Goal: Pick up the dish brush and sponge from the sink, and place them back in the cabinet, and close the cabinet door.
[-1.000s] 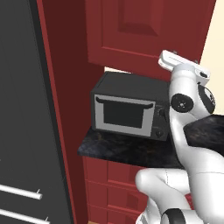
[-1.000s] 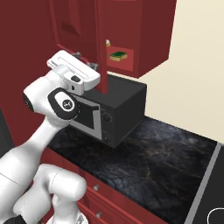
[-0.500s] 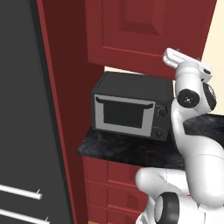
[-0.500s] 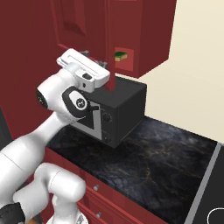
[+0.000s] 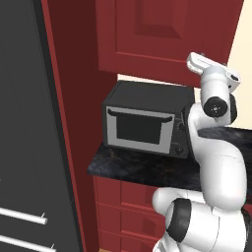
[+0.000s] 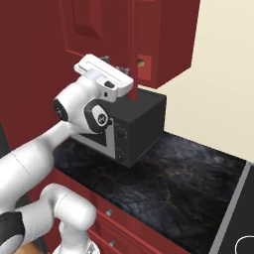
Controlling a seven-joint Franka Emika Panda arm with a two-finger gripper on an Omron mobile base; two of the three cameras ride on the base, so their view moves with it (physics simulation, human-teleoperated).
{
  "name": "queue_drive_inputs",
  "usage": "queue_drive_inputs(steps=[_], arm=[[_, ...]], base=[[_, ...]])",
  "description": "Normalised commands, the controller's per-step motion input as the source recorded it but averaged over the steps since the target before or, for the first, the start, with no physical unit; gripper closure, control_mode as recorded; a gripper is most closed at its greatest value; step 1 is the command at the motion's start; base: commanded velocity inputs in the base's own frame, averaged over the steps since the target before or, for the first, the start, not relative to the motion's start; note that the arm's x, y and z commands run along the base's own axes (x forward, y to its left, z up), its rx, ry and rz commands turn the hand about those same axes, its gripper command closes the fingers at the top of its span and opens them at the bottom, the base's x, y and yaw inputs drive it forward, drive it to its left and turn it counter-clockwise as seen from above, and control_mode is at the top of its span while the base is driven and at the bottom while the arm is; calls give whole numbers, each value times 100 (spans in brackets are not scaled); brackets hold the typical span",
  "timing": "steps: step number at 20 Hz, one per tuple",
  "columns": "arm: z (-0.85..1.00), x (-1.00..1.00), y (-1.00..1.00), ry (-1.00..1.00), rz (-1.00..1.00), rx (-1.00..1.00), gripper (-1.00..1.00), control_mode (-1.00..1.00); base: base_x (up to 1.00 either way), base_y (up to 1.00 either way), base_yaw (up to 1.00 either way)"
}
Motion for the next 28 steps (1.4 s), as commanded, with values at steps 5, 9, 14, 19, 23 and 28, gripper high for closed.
queue_drive_inputs(steps=[5,9,14,19,23,28], arm=[[0,18,-18,1,1,0,-100,-100],[0,19,-15,1,1,0,-100,-100],[0,21,-14,1,1,0,-100,-100],[0,22,-11,1,0,0,-100,-100],[0,20,-12,1,0,0,-100,-100],[0,19,-14,0,1,0,-100,-100]], base=[[0,0,0],[0,0,0],[0,0,0],[0,0,0],[0,0,0],[0,0,0]])
